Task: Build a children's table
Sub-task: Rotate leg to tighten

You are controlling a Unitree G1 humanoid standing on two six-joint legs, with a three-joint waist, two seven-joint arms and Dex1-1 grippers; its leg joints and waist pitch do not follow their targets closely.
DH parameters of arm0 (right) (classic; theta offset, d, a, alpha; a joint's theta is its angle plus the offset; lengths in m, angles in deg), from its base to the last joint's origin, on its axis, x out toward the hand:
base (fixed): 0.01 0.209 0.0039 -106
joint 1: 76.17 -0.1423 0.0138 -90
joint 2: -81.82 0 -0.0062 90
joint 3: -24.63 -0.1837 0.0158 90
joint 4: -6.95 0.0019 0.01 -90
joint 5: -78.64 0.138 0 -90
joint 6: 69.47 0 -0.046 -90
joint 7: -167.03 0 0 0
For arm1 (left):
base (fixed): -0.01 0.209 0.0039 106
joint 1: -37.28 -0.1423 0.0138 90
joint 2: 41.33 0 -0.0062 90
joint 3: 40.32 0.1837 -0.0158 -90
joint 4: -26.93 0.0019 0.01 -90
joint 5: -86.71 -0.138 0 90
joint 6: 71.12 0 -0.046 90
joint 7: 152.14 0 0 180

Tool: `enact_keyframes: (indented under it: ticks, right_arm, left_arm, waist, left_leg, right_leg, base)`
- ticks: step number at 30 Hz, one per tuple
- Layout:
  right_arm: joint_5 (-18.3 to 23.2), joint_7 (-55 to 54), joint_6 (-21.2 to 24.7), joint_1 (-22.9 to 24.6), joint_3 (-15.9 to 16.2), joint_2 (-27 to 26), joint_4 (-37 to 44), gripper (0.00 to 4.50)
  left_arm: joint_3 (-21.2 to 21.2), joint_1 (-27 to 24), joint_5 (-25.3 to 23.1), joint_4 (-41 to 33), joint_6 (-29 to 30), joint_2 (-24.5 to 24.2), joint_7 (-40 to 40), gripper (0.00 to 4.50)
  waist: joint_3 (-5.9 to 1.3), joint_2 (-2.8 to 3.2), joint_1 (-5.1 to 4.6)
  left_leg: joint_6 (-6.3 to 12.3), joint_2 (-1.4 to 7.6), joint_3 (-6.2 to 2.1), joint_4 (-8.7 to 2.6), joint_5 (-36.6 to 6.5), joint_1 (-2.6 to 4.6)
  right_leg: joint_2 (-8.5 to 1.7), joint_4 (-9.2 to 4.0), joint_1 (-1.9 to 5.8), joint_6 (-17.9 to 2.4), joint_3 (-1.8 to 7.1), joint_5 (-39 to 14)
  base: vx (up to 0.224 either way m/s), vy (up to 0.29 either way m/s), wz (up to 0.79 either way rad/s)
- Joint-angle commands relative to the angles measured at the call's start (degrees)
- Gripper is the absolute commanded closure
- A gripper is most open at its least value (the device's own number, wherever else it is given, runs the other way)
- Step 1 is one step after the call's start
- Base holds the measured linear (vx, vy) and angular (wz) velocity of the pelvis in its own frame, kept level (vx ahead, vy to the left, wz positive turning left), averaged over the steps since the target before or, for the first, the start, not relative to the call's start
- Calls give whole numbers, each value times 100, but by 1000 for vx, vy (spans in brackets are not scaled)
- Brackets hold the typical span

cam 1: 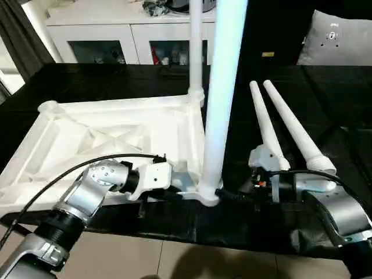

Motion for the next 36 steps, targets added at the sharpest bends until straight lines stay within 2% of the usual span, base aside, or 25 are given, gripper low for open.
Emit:
enact_keyframes:
  ticks: [1,4,7,12,17,20,23,25,26,27,29,30,31,32,33,34,35,36]
  right_arm:
    - [33,164,44,-70,161,20,80,9]
    - [-71,104,-97,-184,270,-123,-202,9]
    - [-77,115,-110,-258,294,-209,-322,45]
    - [0,212,-16,-310,334,-266,-393,71]
    - [109,276,40,-286,331,-286,-427,134]
    - [160,297,84,-243,313,-295,-397,148]
    - [224,279,170,-139,304,-323,-287,166]
    - [263,-276,500,-9,202,-631,-139,175]
    - [231,-457,558,7,184,-723,-131,175]
    - [141,-711,586,23,183,-850,-139,177]
    - [60,-1122,647,38,161,-1112,-174,177]
    - [-2,-1592,713,34,116,-1437,-232,178]
    - [-53,-1833,761,3,86,-1587,-295,178]
    - [-53,-1833,761,3,86,-1587,-295,178]
    - [-198,-2423,846,-119,-3,-1950,-522,178]
    - [-264,-2715,872,-193,-56,-2130,-650,178]
    - [-271,-2743,875,-200,-61,-2147,-662,178]
    - [-370,-3319,912,-361,-222,-2474,-933,178]
  left_arm:
    - [354,-30,-144,-3,-185,-39,309,450]
    - [359,-33,-89,59,-281,40,390,450]
    - [360,-23,-92,112,-340,67,435,450]
    - [385,17,-96,192,-408,59,466,450]
    - [353,22,-92,258,-434,60,500,450]
    - [324,-2,-59,254,-404,75,499,450]
    - [266,-104,42,124,-226,116,443,450]
    - [94,-287,160,-130,264,232,89,450]
    - [48,-329,190,-190,388,267,-8,450]
    - [-20,-391,260,-298,584,353,-153,450]
    - [-110,-475,327,-488,921,505,-424,450]
    - [-178,-553,342,-708,1267,668,-739,450]
    - [-194,-581,339,-798,1415,740,-868,450]
    - [-194,-581,339,-798,1415,740,-868,450]
    - [-205,-638,257,-1027,1758,910,-1184,450]
    - [-208,-659,207,-1132,1926,1011,-1348,450]
    - [-208,-661,202,-1142,1941,1021,-1363,450]
    - [-214,-683,98,-1307,2217,1255,-1666,450]
  waist:
    - [-329,-79,18]
    - [-336,-74,74]
    - [-335,-77,104]
    - [-339,-80,108]
    - [-341,-87,109]
    - [-340,-88,110]
    - [-345,-80,109]
    - [-346,-75,102]
    - [-346,-51,93]
    - [-314,-58,61]
    - [-287,-72,24]
    - [-268,-53,-23]
    - [-257,-52,-87]
    - [-266,-52,-115]
    - [-257,-56,-188]
    - [-249,-47,-248]
    - [-263,-44,-257]
    - [-255,-61,-296]
  left_leg:
    - [536,366,-79,-365,-465,-44]
    - [483,369,-68,-362,-460,-31]
    - [423,368,-68,-365,-475,-30]
    - [409,360,-71,-364,-454,-41]
    - [419,358,-71,-362,-435,-49]
    - [402,359,-72,-364,-452,-48]
    - [400,360,-68,-358,-430,-46]
    - [407,370,-72,-364,-349,-52]
    - [401,377,-75,-368,-346,-56]
    - [318,353,-68,-392,-573,-41]
    - [229,336,-76,-416,-741,-44]
    - [129,335,-76,-436,-927,-20]
    - [69,315,-95,-454,-1062,-26]
    - [36,321,-106,-458,-1072,-28]
    - [0,329,-117,-478,-1080,-46]
    - [9,301,-131,-479,-1128,-67]
    - [9,308,-124,-470,-1148,-35]
    - [31,303,-121,-461,-1135,-41]
  right_leg:
    - [-499,-387,316,-1337,294,-724]
    - [-503,-388,300,-1340,302,-738]
    - [-504,-379,304,-1334,302,-732]
    - [-502,-374,316,-1291,300,-717]
    - [-502,-372,322,-1279,294,-713]
    - [-502,-378,321,-1262,295,-787]
    - [-501,-371,319,-1273,296,-756]
    - [-501,-356,322,-1287,299,-598]
    - [-508,-347,316,-1307,297,-576]
    - [-490,-405,301,-1256,282,-928]
    - [-500,-443,312,-1167,280,-1346]
    - [-506,-488,295,-1057,285,-1804]
    - [-505,-530,297,-948,271,-2171]
    - [-507,-520,304,-911,274,-2210]
    - [-494,-515,301,-885,277,-2161]
    - [-485,-536,311,-856,255,-2214]
    - [-484,-542,294,-850,265,-2208]
    - [-489,-535,280,-911,273,-2149]
  base:
    - [0,0,0]
    - [0,0,0]
    - [0,0,0]
    - [0,0,0]
    - [0,0,0]
    - [0,0,0]
    - [0,0,0]
    - [0,0,0]
    - [0,0,0]
    - [0,0,0]
    - [0,0,0]
    - [0,0,0]
    - [0,0,0]
    - [0,0,0]
    - [0,0,0]
    - [0,0,0]
    - [0,0,0]
    - [0,0,0]
